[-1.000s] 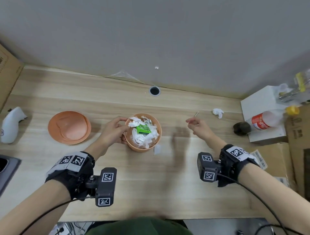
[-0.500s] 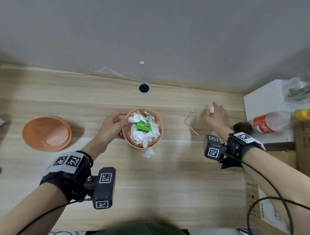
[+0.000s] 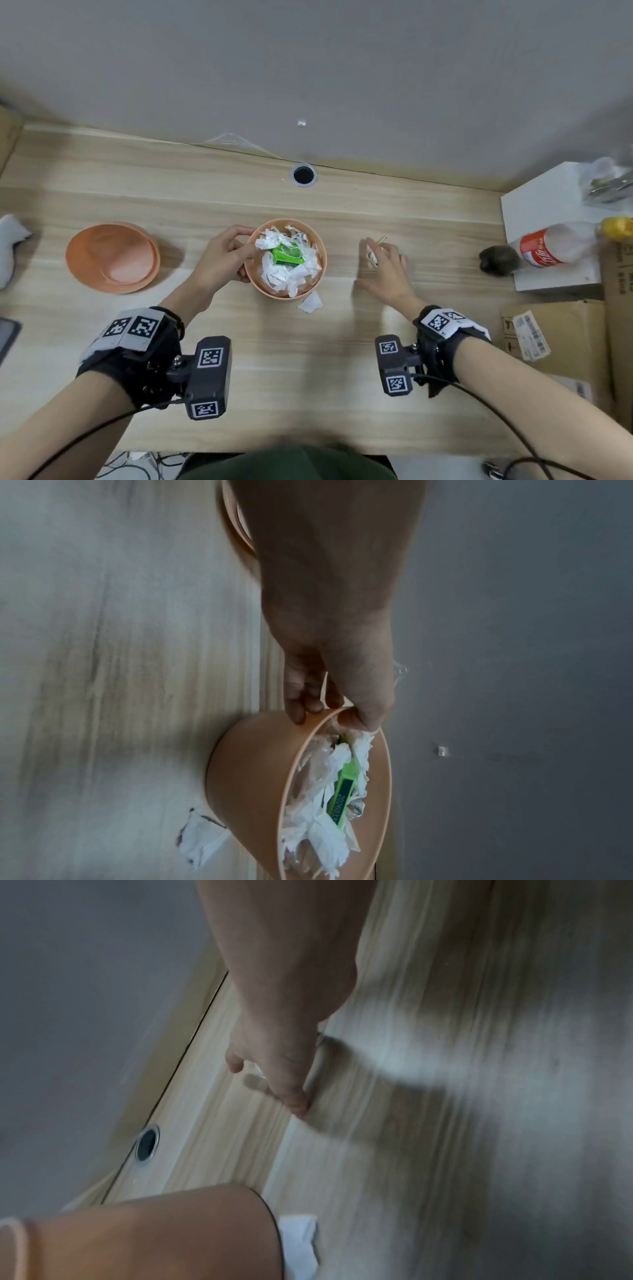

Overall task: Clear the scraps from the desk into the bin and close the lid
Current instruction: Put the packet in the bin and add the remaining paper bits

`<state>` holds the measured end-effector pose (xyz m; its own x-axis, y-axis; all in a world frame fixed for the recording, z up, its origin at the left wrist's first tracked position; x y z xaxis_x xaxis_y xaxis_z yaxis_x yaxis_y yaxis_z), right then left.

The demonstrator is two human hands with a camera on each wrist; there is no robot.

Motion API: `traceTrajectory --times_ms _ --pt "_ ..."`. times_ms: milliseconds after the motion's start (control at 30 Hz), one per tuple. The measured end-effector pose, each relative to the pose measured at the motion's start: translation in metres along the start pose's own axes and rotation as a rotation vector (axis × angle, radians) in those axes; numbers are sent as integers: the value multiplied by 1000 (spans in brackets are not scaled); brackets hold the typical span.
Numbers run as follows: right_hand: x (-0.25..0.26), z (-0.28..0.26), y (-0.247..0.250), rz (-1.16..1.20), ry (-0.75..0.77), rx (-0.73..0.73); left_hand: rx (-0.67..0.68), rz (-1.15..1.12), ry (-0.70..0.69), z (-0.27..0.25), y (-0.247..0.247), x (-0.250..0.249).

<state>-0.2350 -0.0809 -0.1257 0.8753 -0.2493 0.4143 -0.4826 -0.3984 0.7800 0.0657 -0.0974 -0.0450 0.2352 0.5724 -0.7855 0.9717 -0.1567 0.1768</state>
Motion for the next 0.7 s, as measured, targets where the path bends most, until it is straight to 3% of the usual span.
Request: traceTrajectory --times_ms 233,467,700 --pt "44 -32 -47 -15 115 126 -35 3 10 -31 38 28" --pt "84 -47 -76 -128 138 154 -21 -38 40 -62 69 57" --pt "106 -52 -89 -189 171 156 84 -125 67 -83 84 69"
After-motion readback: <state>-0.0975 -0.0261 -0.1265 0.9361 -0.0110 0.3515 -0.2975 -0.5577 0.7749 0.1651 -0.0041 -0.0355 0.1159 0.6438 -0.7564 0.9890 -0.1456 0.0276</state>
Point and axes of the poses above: each hand's wrist, its own z-axis towards the middle knuckle, its own y-axis out of the back of the hand, x = y × z, the point moved 4 cm from there along z, towards the middle knuckle, and after that the axes turned 3 degrees about x, right-handed, at the moved point
